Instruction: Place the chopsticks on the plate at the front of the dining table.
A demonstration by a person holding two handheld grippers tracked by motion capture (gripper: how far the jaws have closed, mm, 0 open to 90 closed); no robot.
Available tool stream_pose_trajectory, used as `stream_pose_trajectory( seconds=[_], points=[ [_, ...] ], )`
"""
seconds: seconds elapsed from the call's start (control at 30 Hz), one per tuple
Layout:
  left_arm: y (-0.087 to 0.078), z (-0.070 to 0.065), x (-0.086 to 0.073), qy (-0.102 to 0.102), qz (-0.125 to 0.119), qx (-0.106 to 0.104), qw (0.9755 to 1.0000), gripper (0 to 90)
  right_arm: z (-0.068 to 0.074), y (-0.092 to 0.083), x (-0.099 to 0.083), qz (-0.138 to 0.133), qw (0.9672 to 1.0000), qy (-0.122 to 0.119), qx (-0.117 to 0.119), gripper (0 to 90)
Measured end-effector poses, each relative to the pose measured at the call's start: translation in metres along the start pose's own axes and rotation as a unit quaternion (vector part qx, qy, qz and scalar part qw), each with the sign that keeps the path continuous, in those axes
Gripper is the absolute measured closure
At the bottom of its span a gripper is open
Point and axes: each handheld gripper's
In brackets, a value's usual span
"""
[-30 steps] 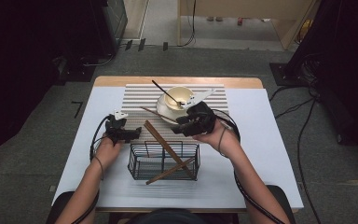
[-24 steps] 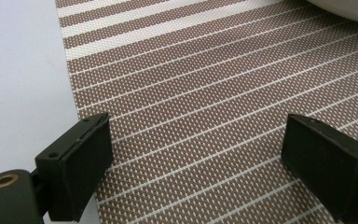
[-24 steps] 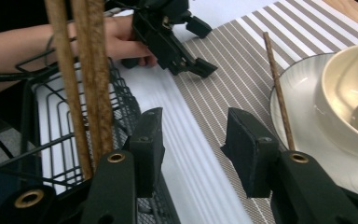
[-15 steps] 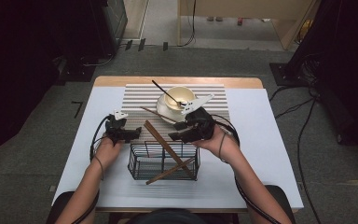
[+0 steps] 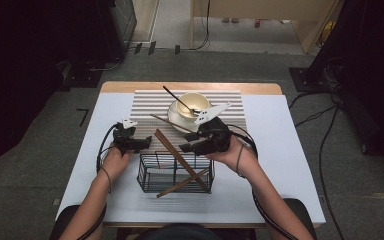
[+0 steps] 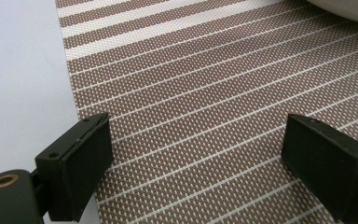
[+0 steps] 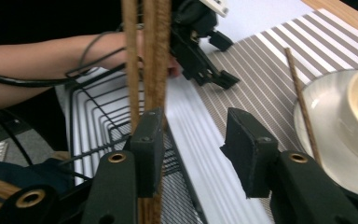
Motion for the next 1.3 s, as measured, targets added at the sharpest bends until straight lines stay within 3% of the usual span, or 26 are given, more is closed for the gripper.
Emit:
stream_pose_trajectory(
  seconds=[0.23,0.33,0.5,0.67,0.93,1.13,1.3],
  points=[
    [0.0,0.0,0.0,0.0,0.0,0.0,1.0,9.0,0.01,-0.001,0.002,-0.012,0.9997,-0.009,0.018,57.8],
    [0.0,0.0,0.0,0.0,0.0,0.0,1.0,9.0,0.013,0.001,-0.001,-0.01,0.9998,-0.014,0.012,57.8],
    [0.0,0.0,0.0,0.0,0.0,0.0,1.0,9.0,0.016,0.002,-0.004,-0.01,0.9995,-0.022,0.021,58.4],
    [0.0,0.0,0.0,0.0,0.0,0.0,1.0,9.0,0.019,0.005,-0.009,0.001,0.9996,-0.011,0.025,58.2],
    [0.0,0.0,0.0,0.0,0.0,0.0,1.0,9.0,0.022,0.006,-0.013,-0.004,0.9998,0.002,0.019,55.9],
    [0.0,0.0,0.0,0.0,0.0,0.0,1.0,9.0,0.025,0.005,-0.018,-0.01,0.9995,-0.019,0.023,66.4],
    [0.0,0.0,0.0,0.0,0.0,0.0,1.0,9.0,0.026,0.008,-0.022,0.001,0.9996,-0.017,0.024,72.8]
  ],
)
Point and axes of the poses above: each handheld gripper's, and its own axes: y roughly forward along the jaws, x roughly out of its top, z roughly to its left, and after that the axes turned 6 degrees about y, right-handed
